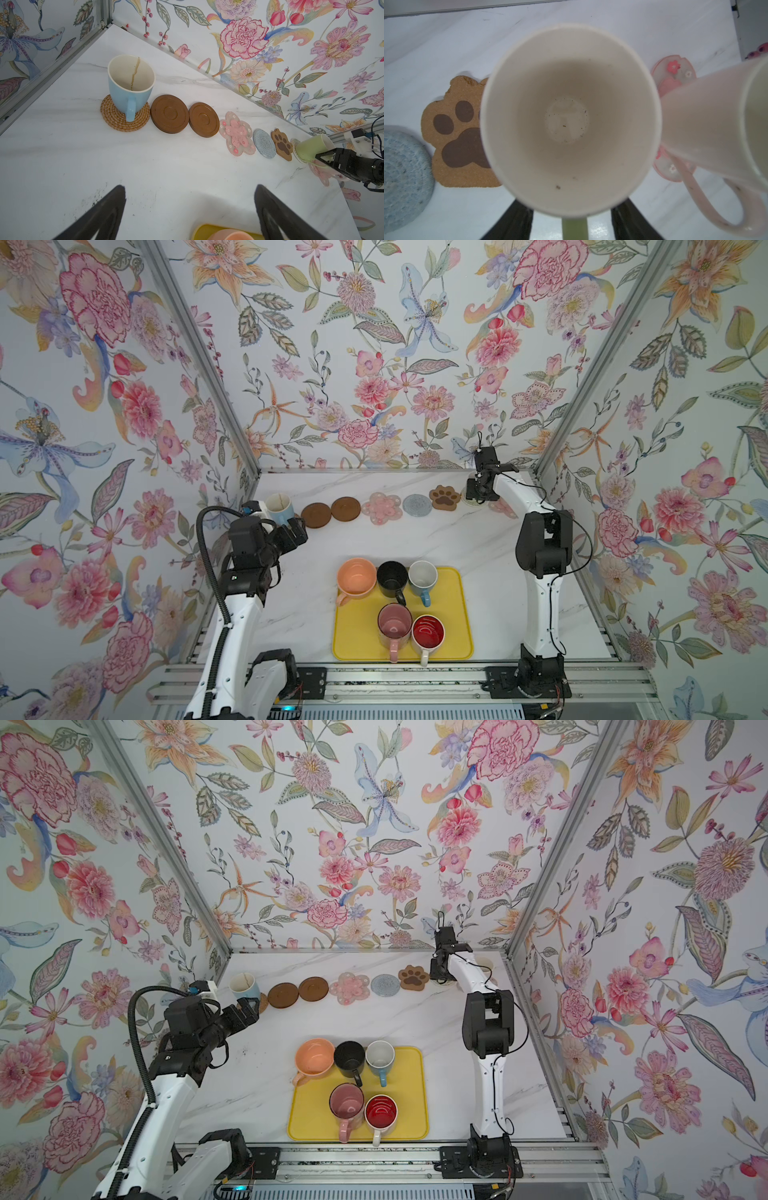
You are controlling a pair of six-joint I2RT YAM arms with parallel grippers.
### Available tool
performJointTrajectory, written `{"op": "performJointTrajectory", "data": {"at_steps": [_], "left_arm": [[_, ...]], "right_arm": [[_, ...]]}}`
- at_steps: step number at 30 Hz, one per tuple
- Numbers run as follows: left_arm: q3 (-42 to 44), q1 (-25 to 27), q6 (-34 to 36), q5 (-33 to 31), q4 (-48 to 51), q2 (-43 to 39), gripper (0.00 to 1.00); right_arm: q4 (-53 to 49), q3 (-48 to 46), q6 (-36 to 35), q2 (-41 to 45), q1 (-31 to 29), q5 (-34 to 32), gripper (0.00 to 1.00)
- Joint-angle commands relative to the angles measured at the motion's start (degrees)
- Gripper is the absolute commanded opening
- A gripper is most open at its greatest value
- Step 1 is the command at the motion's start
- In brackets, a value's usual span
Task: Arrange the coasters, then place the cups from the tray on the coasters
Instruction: 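Lower the mug onto the round coaster and open the right gripper, then raise the right gripper while the left gripper moves over the peach mug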
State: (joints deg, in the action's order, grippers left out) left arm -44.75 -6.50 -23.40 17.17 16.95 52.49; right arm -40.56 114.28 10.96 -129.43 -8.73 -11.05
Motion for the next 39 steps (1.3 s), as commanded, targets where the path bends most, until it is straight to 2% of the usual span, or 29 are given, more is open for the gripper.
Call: {"op": "performJointTrajectory", "data": {"at_steps": [1,6,11,14,18,22,31,39], "left_arm": [[-0.73,-0.52,1.05,-0.53,1.25,0.50,0.99],[-0.60,-0.53,1.34,0.47,1.17,1.11,0.98],[-0.94,-0.36,1.57,2.24,1.42,2.11,0.96],[-2.79,1.36,2.99,2.71,5.37,3.86,0.92],[-5.43,10.17,5.26,-1.51,11.96,4.63,0.92],[-6.92,19.19,5.48,-7.07,19.54,4.66,0.91],[-6.28,30.73,0.77,-9.64,30.02,0.60,0.87],[-3.98,37.25,-3.84,-11.44,32.82,0.29,0.85]], "right_arm": [[3.06,-3.89,1.72,7.51,0.49,0.84,0.76],[8.07,-12.40,4.24,16.47,0.78,1.56,0.99],[16.18,-24.87,8.01,27.64,0.81,4.40,0.99],[19.65,-30.77,10.47,33.19,0.63,6.52,0.99],[23.48,-36.15,12.59,38.24,-0.10,7.72,0.99],[24.08,-37.00,13.11,39.81,-0.64,8.44,0.99],[25.35,-37.20,13.53,39.87,-1.17,10.43,0.99],[25.87,-36.70,14.06,39.68,-1.80,11.55,0.99]]}}
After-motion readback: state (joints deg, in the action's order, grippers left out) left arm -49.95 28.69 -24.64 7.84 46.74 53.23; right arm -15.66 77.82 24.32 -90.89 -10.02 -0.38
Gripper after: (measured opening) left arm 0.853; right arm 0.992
